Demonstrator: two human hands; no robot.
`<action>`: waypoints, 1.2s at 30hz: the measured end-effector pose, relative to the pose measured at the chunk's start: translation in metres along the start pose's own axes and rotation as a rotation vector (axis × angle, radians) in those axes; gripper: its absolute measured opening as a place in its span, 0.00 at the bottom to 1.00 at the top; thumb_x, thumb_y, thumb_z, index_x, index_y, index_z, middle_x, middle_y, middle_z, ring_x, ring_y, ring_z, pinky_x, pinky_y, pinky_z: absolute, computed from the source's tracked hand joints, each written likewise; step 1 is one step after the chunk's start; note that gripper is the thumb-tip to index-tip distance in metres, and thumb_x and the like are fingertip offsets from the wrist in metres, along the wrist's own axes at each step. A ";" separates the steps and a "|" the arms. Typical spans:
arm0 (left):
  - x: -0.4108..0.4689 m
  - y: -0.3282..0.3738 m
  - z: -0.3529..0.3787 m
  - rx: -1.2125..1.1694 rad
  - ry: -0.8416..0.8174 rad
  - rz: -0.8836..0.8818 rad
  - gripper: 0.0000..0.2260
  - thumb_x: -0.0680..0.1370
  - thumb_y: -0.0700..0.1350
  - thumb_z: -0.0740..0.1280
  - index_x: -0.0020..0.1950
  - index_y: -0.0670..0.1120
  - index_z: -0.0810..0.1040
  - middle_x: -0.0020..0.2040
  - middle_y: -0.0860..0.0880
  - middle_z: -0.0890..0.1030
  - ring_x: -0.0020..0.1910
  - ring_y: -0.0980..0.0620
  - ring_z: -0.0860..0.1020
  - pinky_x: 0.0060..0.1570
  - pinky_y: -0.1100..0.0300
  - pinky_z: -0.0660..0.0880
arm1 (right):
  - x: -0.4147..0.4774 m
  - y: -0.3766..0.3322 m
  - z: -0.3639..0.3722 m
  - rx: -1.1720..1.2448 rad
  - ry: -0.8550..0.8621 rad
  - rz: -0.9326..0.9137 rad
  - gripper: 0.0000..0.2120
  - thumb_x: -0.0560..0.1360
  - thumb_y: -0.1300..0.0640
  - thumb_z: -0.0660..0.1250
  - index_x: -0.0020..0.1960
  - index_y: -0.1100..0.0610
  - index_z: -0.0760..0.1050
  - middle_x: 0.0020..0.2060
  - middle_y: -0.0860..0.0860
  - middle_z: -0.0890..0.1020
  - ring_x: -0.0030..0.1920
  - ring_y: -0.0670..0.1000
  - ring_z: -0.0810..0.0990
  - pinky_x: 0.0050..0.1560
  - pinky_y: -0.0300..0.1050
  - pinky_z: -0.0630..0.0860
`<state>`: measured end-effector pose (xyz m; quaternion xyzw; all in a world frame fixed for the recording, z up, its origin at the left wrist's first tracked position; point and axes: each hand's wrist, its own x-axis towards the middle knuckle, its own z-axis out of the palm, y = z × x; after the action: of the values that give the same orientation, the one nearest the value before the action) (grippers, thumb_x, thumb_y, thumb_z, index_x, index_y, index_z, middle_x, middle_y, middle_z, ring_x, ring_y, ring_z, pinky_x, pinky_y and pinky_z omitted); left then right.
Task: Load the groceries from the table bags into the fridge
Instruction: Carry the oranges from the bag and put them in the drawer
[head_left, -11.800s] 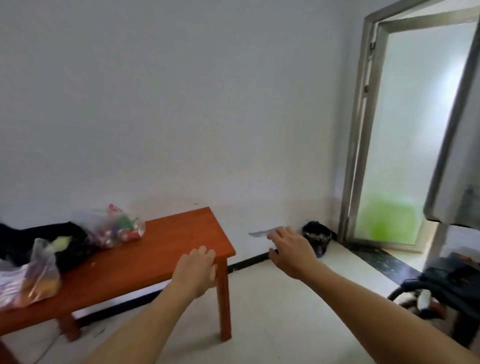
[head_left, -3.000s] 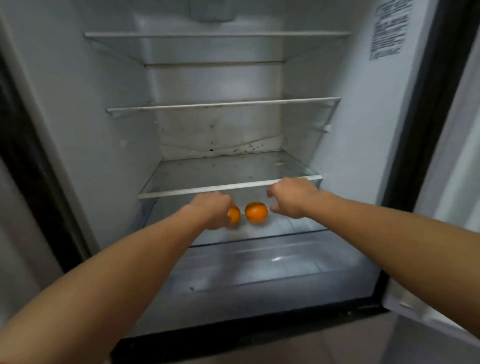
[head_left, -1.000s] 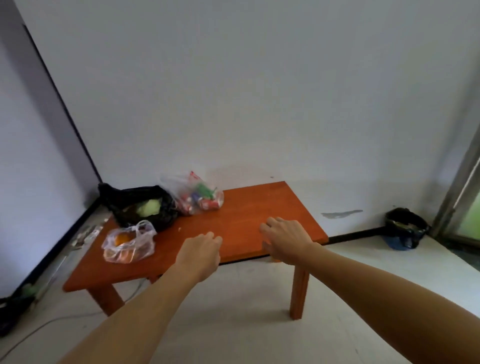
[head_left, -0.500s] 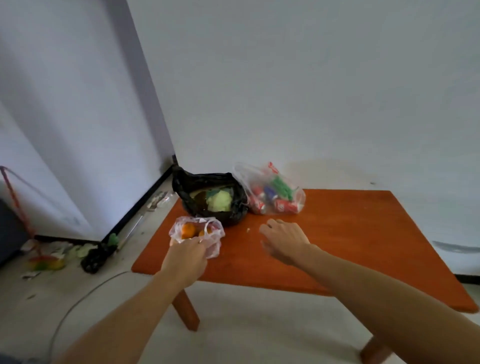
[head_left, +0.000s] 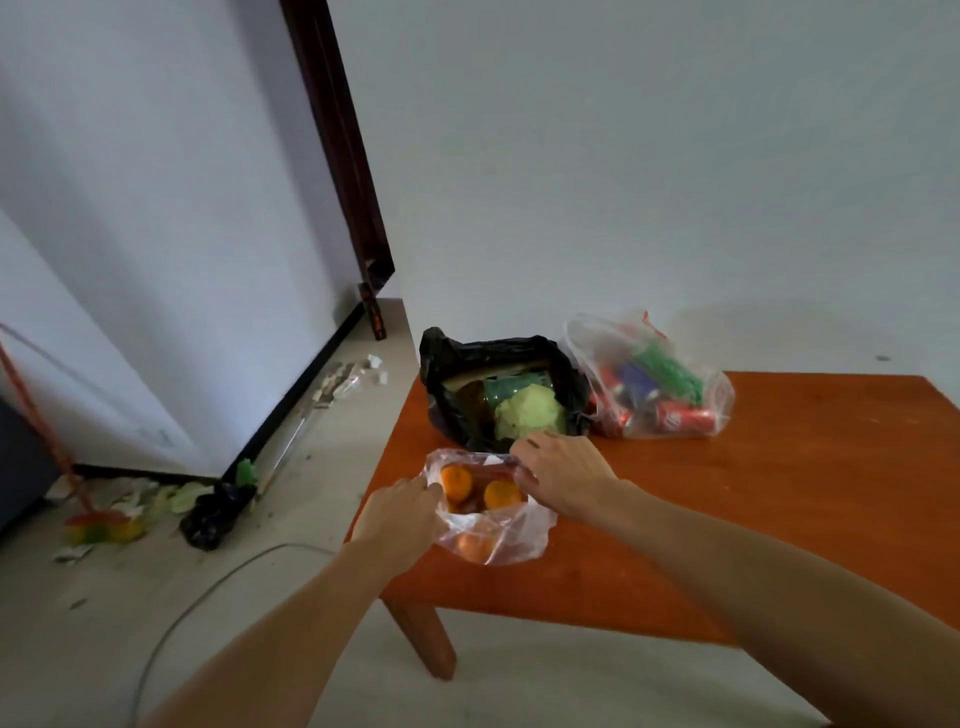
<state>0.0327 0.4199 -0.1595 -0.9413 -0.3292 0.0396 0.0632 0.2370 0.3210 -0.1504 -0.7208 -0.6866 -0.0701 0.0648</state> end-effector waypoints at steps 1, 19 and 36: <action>0.008 -0.010 0.006 0.013 -0.020 0.028 0.10 0.80 0.45 0.58 0.60 0.49 0.72 0.58 0.49 0.76 0.57 0.48 0.75 0.53 0.54 0.73 | 0.010 -0.006 0.008 0.007 -0.016 0.009 0.12 0.81 0.51 0.53 0.58 0.55 0.71 0.53 0.52 0.76 0.50 0.54 0.78 0.40 0.49 0.74; 0.137 -0.071 0.138 0.043 -0.262 0.724 0.18 0.79 0.51 0.61 0.67 0.48 0.71 0.66 0.48 0.75 0.67 0.50 0.68 0.71 0.51 0.59 | 0.066 -0.023 0.162 0.256 -0.570 0.289 0.20 0.78 0.45 0.63 0.64 0.56 0.69 0.54 0.55 0.79 0.52 0.57 0.80 0.48 0.52 0.78; 0.159 -0.130 0.176 -0.026 -0.307 0.800 0.30 0.77 0.53 0.67 0.74 0.50 0.56 0.72 0.44 0.60 0.66 0.45 0.70 0.50 0.56 0.78 | 0.071 -0.086 0.188 0.360 -0.443 0.556 0.38 0.65 0.35 0.69 0.71 0.42 0.61 0.70 0.47 0.68 0.66 0.56 0.70 0.59 0.56 0.72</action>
<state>0.0564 0.6363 -0.3201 -0.9787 0.0557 0.1965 -0.0188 0.1563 0.4310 -0.3217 -0.8540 -0.4640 0.2286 0.0568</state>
